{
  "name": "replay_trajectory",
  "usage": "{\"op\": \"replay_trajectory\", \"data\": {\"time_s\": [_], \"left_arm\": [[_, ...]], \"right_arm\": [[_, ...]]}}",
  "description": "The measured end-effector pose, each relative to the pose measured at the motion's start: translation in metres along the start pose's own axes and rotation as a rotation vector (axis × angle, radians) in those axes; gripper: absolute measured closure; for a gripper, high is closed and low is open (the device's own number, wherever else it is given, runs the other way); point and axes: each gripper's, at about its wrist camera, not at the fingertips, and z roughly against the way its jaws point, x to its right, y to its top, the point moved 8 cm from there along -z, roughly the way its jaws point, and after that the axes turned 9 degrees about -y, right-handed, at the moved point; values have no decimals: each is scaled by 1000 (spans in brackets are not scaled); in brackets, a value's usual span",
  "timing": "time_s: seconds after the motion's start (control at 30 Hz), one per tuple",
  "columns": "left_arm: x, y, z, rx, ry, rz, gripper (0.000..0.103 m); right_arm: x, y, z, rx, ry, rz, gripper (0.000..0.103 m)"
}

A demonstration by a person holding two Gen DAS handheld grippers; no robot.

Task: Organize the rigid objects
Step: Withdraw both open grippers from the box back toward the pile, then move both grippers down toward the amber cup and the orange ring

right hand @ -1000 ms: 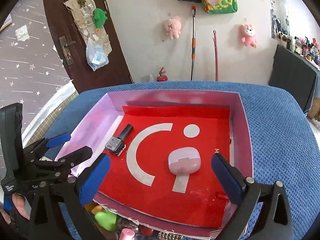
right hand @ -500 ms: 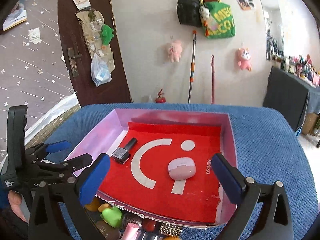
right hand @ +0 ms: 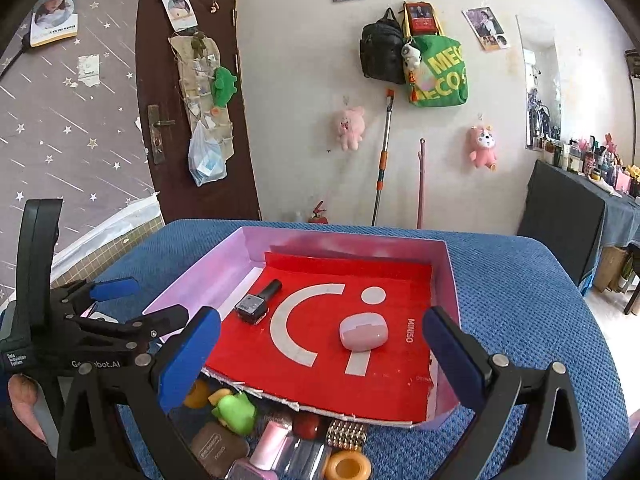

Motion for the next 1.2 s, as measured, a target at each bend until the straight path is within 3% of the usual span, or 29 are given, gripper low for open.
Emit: {"op": "replay_trajectory", "data": {"time_s": [0.23, 0.53, 0.87, 1.2], "left_arm": [[4, -9, 6, 3, -35, 1, 0], [10, -25, 11, 1, 10, -47, 0], [7, -43, 9, -38, 6, -12, 0], [5, -59, 8, -64, -23, 16, 0]], "right_arm": [[1, -10, 11, 10, -4, -17, 0], [0, -22, 20, 21, -2, -19, 0], [-2, -37, 29, 47, -20, -6, 0], [-7, -54, 28, 18, -9, 1, 0]]}}
